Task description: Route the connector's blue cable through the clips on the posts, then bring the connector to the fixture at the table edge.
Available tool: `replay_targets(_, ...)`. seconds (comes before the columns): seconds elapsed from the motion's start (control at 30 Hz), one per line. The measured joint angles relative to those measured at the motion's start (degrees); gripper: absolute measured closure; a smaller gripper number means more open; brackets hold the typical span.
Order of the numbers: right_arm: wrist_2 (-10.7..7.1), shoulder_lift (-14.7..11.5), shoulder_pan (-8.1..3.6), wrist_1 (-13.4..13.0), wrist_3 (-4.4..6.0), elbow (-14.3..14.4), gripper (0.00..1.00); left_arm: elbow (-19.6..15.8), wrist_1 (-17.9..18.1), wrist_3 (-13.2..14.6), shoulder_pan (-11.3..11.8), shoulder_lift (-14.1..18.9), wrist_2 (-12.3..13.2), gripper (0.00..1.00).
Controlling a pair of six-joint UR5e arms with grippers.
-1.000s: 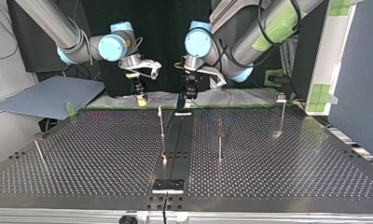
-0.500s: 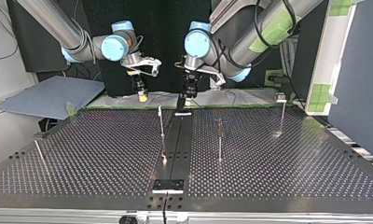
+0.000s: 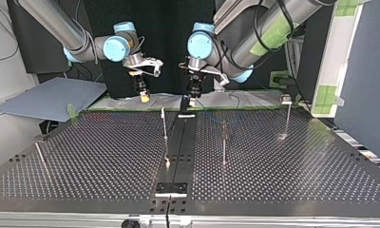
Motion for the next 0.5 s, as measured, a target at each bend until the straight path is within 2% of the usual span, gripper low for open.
replay_targets(0.3,-0.69,1.73,-0.43,-1.36,-0.50,0.02,1.00,-0.02,1.10,-0.14,0.00,-2.46,-0.02,0.99)
replay_targets(0.5,-0.80,3.22,-0.78,-2.17,-0.71,0.02,1.00,0.05,1.74,-0.35,0.18,-2.93,0.21,0.99)
